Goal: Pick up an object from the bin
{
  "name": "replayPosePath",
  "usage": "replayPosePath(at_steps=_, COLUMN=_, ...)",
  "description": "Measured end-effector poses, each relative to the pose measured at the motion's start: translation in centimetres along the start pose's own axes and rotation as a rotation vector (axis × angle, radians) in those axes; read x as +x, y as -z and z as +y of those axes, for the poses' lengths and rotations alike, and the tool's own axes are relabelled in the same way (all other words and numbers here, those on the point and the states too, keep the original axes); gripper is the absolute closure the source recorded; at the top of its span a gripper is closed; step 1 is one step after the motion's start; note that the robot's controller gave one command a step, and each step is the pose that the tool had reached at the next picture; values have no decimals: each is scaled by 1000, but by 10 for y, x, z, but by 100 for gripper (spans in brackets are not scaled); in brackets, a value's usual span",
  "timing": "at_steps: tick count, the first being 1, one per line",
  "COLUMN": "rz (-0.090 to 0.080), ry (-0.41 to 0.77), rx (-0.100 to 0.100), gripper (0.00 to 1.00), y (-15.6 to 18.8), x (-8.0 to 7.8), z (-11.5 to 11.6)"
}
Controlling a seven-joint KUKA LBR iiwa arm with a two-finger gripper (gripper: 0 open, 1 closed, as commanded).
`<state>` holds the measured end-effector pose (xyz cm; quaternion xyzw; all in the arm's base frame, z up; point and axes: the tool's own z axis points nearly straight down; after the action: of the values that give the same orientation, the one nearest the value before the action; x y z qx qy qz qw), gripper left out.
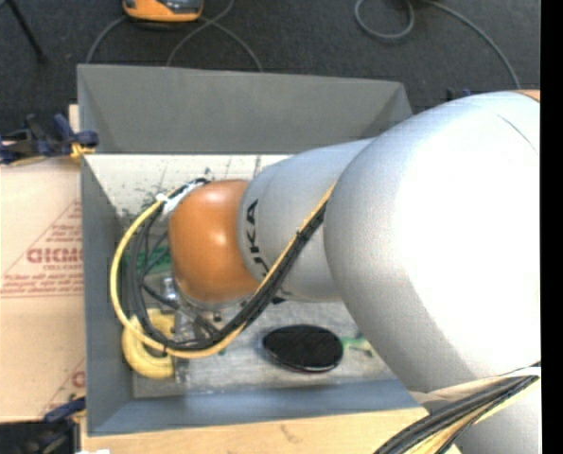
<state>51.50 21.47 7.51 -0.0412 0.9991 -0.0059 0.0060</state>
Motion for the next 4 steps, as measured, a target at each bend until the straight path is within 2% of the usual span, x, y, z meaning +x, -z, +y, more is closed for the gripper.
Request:
replayPosePath(at_steps=1, rz=17, ry=0, rx=-9, gripper=100, y=41, x=3, z=5)
replayPosePath(at_steps=2, rz=9, ry=-27, rx=-13, gripper=100, y=83, x=2, z=-7)
replayPosePath(at_steps=3, rz=11, ry=-20, rx=-12, gripper=100, y=121, x=0, z=-3)
replayPosePath(at_steps=4, rz=10, ry=-24, rx=-13, gripper=100, y=167, x=-4, z=-11)
